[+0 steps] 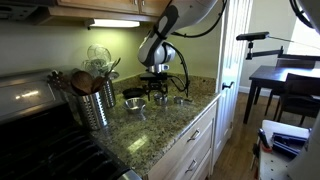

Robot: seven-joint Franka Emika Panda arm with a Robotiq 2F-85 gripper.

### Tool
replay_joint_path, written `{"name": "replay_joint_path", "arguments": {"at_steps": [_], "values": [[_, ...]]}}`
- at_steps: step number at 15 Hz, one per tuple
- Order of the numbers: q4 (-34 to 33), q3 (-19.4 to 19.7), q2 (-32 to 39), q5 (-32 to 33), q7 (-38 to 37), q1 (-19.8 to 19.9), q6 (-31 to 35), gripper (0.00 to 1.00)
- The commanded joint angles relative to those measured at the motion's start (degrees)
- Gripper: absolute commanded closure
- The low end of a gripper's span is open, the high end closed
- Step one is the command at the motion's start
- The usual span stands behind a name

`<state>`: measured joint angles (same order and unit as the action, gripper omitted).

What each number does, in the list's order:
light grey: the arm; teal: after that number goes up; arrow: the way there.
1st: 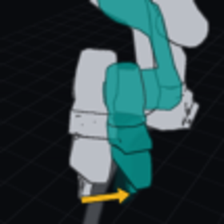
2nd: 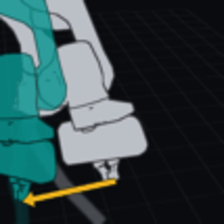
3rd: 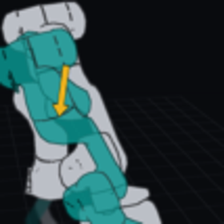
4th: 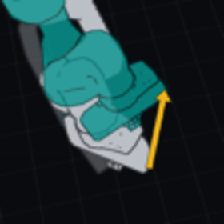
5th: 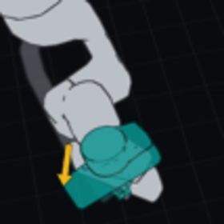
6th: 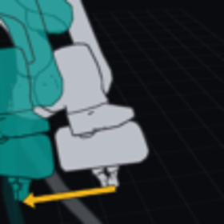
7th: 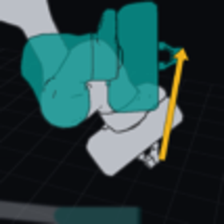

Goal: Unstack the metal pots

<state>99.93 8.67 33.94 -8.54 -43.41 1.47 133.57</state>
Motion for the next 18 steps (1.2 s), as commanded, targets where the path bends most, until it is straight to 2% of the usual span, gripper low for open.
{"name": "replay_joint_path", "arguments": {"at_steps": [1, 7, 9, 13, 14, 18], "values": [[-2.78, -0.33, 1.63, -1.16, -1.45, 0.06, -3.01, 0.43], [-4.06, -0.36, 2.66, -0.94, -1.68, -0.04, -4.07, 0.82], [-4.09, -0.33, 2.64, -0.96, -1.62, 0.06, -4.41, 0.92], [-3.34, 0.02, 1.80, -0.53, -1.73, -0.11, -4.23, 0.97], [-3.22, 0.03, 1.59, -0.56, -1.65, -0.09, -4.16, 0.93], [-2.83, 0.19, 1.10, -0.36, -1.57, -0.17, -4.15, 0.93]]}}
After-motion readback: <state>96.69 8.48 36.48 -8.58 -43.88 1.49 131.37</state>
